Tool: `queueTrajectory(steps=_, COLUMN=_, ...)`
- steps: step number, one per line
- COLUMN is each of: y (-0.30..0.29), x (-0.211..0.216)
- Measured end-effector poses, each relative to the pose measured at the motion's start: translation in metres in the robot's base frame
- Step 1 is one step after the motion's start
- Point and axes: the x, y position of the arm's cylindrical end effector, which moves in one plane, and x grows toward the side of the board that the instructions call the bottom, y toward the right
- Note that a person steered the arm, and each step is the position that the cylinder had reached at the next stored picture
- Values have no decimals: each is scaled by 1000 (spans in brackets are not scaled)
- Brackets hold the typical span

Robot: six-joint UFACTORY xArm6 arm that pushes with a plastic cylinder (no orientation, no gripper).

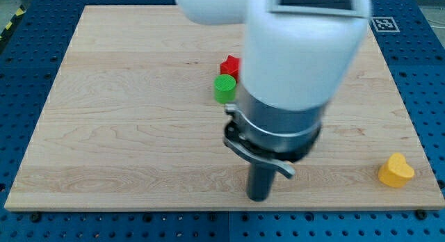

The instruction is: Push the yellow hexagon into the yellow heart

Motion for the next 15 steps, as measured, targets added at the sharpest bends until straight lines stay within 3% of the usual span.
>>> queueTrajectory(steps=2, y=7, x=-59)
queueTrajectory(steps=3, y=14, x=-65)
queueTrajectory(steps=5, y=90, x=-50)
queueTrajectory(steps=7, y=127, x=-36)
queueTrajectory(steps=10, y=147, x=-58)
queueTrajectory(steps=12, y=187, x=-35)
queueTrajectory(steps=15, y=192, x=-32)
